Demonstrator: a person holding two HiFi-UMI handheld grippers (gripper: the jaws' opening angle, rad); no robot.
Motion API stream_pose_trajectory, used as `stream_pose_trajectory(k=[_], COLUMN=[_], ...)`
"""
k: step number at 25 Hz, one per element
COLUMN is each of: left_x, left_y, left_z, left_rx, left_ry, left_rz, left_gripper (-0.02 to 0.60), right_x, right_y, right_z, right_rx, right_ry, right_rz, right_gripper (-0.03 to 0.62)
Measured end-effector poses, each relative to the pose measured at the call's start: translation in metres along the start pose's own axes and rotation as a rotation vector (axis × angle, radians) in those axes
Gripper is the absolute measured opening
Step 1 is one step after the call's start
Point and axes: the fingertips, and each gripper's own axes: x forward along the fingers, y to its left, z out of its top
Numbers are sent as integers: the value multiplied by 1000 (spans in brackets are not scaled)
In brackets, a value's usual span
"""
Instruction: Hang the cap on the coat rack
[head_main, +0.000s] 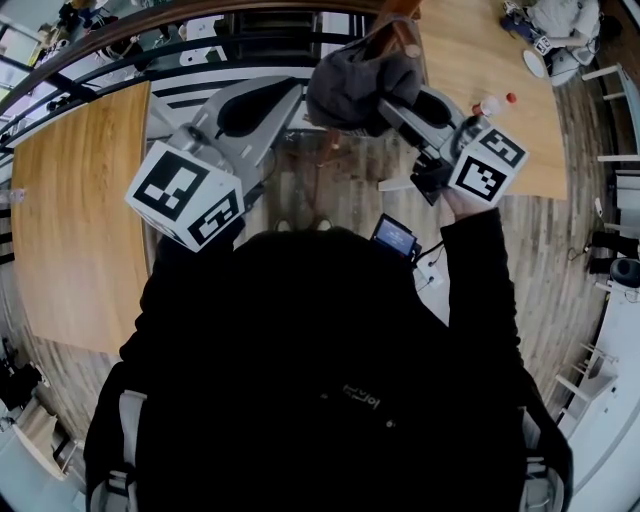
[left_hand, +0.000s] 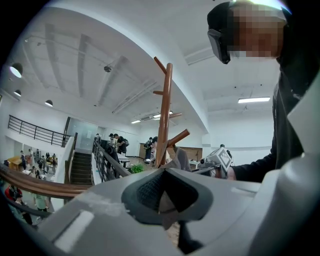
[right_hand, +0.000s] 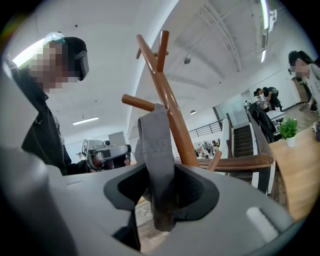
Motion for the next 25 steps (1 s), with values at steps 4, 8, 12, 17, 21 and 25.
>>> stream_pose_trajectory(k=[4, 8, 12, 17, 21, 25], left_x=[7, 16, 20, 25, 31, 34], left_y=[9, 17, 6, -13, -13, -10], left_z=[-9, -23, -19, -13, -21, -26], left_rx=[-11, -17, -18, -17, -18, -18], left_ry=[3, 4, 8, 16, 28, 33], left_rz=[-13, -27, -47, -72, -85, -90], left_gripper=[2, 3, 2, 3, 2, 2], right_x=[-9, -21, -45, -76, -75, -64], right_y=[-10, -27, -24, -14, -7, 2], right_z=[3, -3, 8, 18, 15, 17], right_rx=[19, -6, -21, -42, -96, -149], right_ry=[-45, -66, -106, -145, -134, -107], right_rz=[-57, -135, -214, -281, -281, -265], right_gripper=[242, 242, 236, 8, 8, 7])
